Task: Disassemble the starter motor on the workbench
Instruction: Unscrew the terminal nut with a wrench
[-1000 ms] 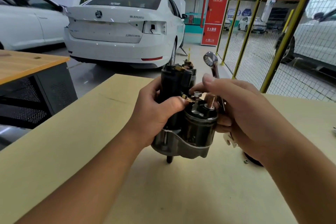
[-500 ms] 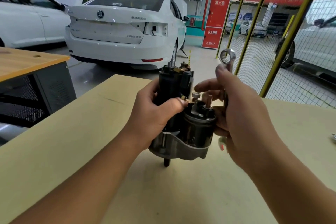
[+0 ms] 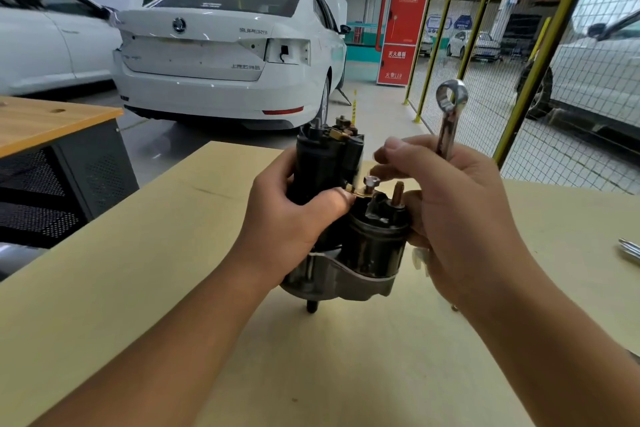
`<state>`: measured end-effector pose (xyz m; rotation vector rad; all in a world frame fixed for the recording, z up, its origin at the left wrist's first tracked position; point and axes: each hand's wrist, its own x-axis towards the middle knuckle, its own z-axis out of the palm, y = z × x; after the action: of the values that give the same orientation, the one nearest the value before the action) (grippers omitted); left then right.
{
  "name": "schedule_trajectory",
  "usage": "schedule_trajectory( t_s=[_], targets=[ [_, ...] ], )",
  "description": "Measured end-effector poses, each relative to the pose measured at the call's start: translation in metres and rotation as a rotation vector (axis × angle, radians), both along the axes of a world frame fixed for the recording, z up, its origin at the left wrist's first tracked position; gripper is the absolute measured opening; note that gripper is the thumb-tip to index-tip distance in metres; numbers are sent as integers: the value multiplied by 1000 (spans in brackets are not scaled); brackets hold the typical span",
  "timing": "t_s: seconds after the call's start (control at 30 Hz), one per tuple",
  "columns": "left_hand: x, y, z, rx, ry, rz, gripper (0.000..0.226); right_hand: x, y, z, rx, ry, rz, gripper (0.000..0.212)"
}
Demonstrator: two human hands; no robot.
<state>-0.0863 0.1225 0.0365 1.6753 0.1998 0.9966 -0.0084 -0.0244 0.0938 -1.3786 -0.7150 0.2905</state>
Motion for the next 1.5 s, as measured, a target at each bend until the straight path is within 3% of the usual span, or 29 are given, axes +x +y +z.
schedule_trajectory(
  t_s=[0.17,0.37,0.67,0.77,1.5],
  targets=[
    [0,-2,0,6,-11,31,40,5,0,-3,22,-41,51,3],
    [-1,-1,0,-1,-9,45,45,7,0,-7,40,-62,16,22],
    [1,0,-1,18,0,38,37,2,-1,-3,48,-27,29,2],
    [1,1,-2,-2,-2,53,34,2,0,-2,53,9,10,13],
    [2,-1,-1,9,-3,60,44,2,-1,3,38,71,27,10]
  ],
)
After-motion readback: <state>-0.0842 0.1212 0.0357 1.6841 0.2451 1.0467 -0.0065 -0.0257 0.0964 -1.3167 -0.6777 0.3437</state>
